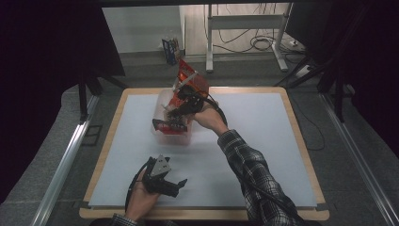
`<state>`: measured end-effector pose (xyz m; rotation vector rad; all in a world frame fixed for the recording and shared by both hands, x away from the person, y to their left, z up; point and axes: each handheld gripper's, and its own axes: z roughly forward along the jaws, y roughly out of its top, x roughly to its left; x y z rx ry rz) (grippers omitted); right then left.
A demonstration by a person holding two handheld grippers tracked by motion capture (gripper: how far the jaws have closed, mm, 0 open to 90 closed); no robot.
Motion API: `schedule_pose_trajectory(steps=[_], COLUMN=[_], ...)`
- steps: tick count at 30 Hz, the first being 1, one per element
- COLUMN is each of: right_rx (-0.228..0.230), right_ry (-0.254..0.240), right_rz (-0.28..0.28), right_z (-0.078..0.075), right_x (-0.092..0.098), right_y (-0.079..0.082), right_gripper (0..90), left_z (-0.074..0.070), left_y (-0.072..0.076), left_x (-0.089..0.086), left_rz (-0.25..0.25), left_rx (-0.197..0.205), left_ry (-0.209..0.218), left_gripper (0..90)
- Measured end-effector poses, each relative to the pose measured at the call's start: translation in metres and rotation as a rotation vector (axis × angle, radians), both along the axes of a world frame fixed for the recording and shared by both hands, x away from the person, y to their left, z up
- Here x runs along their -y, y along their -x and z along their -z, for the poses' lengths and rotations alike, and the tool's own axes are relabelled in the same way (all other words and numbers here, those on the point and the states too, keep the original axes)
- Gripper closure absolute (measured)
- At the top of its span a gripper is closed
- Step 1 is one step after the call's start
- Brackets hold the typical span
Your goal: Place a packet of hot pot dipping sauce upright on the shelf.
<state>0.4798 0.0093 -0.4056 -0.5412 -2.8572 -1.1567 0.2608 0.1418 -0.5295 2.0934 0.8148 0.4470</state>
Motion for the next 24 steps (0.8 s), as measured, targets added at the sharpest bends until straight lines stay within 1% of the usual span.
schedule_pose_trajectory(steps=[2,9,24], right_rx=[-0.003,-0.004,-0.004], right_ry=[0.002,0.004,-0.011], right_rz=[0.0,0.001,0.004], right_z=[0.003,0.01,0.014], right_x=[-0.001,-0.002,-0.003], right_y=[-0.001,-0.002,-0.003], right_gripper=[87.5,87.5,87.3], left_z=[0.0,0.0,0.001], left_y=[0.0,0.0,0.0], left_x=[0.0,0.0,0.002], left_rz=[-0.003,0.001,0.006], left_rx=[0.0,-0.002,-0.006], left_ry=[0.008,0.001,-0.007], left_gripper=[0.0,0.0,0.0])
